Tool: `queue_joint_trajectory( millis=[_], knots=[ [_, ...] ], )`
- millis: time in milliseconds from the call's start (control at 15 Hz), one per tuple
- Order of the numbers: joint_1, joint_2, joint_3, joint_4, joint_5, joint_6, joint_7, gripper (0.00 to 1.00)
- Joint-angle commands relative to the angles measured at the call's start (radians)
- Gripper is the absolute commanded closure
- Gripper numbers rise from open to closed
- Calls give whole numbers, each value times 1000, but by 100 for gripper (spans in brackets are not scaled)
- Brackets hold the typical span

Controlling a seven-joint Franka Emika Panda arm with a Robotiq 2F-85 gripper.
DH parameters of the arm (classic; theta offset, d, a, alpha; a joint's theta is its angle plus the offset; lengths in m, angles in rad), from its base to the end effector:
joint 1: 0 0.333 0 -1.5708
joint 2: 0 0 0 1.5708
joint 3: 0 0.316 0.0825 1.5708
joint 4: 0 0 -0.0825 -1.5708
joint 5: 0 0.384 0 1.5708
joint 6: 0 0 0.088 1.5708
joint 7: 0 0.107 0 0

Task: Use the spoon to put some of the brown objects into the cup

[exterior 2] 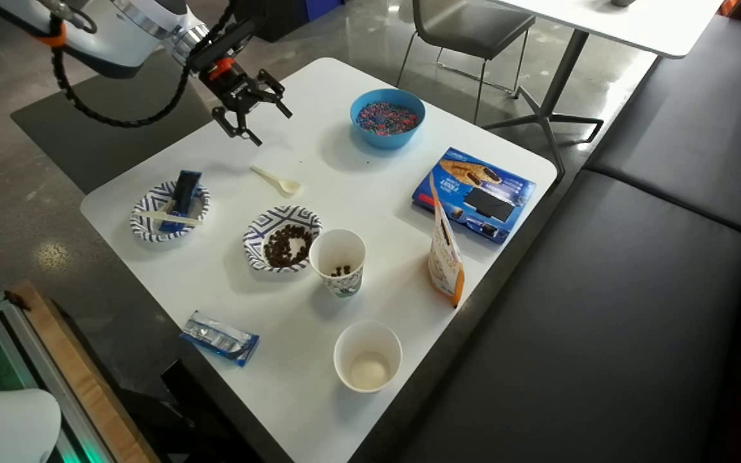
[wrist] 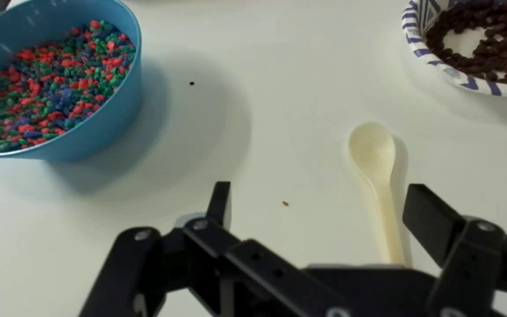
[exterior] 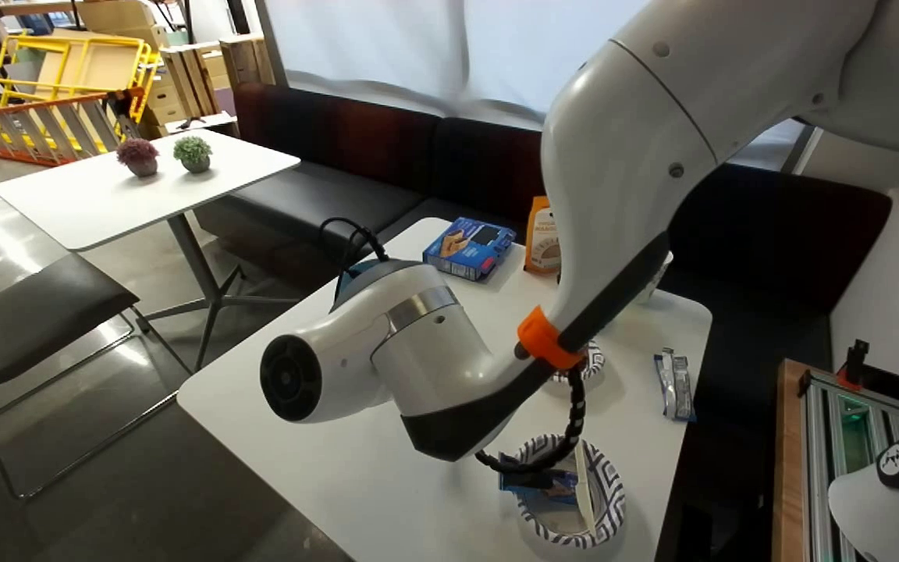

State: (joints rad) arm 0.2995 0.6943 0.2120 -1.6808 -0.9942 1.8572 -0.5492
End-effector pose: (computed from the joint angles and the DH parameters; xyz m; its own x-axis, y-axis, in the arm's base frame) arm 0.5950 0.2453 0.1912 0.0547 0.6864 -0.7251 0.9846 0.0836 0.1534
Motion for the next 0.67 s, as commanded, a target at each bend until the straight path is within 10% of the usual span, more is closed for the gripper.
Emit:
queue_joint_trajectory(
  millis=[0,600],
  knots=[
    [2,61,2,37,0,-20,-51,0],
    [2,102,-5,-12,-14,-10,-25,0]
  ],
)
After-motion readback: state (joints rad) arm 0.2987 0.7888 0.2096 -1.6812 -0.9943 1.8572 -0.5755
